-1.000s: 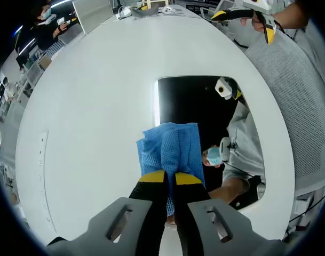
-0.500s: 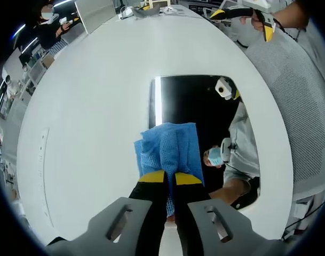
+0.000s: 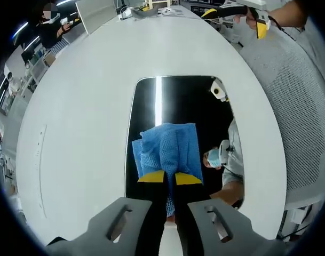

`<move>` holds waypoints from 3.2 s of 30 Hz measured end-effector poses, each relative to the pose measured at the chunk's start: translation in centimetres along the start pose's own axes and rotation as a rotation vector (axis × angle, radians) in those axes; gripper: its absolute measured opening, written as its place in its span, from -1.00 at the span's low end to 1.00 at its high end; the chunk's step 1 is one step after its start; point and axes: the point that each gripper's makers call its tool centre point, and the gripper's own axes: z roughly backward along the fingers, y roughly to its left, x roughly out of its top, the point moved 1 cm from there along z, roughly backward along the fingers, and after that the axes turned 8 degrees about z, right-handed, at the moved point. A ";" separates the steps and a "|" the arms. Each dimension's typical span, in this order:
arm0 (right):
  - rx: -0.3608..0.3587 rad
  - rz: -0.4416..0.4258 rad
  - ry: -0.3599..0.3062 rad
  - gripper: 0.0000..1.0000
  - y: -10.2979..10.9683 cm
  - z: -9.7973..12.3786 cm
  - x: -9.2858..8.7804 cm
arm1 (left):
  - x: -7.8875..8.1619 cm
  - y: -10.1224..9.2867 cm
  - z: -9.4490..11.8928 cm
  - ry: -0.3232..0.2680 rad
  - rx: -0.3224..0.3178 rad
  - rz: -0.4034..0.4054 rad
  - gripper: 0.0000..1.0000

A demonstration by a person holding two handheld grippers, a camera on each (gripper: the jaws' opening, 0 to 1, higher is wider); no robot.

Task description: Wipe the mirror surface with the cleaning cloth until all visible marks leave the cleaned area.

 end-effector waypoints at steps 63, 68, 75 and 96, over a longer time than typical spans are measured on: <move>-0.014 0.020 -0.009 0.79 0.0 0.1 0.2 | -1.6 -8.0 0.8 -0.015 -0.024 0.069 -0.98; -0.017 0.017 -0.010 0.79 0.0 0.1 0.2 | -2.5 -7.7 1.1 -0.010 -0.024 0.079 -0.98; -0.015 0.018 -0.012 0.79 0.0 0.1 0.2 | -3.3 -7.7 1.6 -0.003 -0.015 0.075 -0.98; -0.012 0.006 -0.012 0.79 -0.1 0.0 0.2 | -5.2 -7.2 2.6 0.013 -0.028 0.049 -0.98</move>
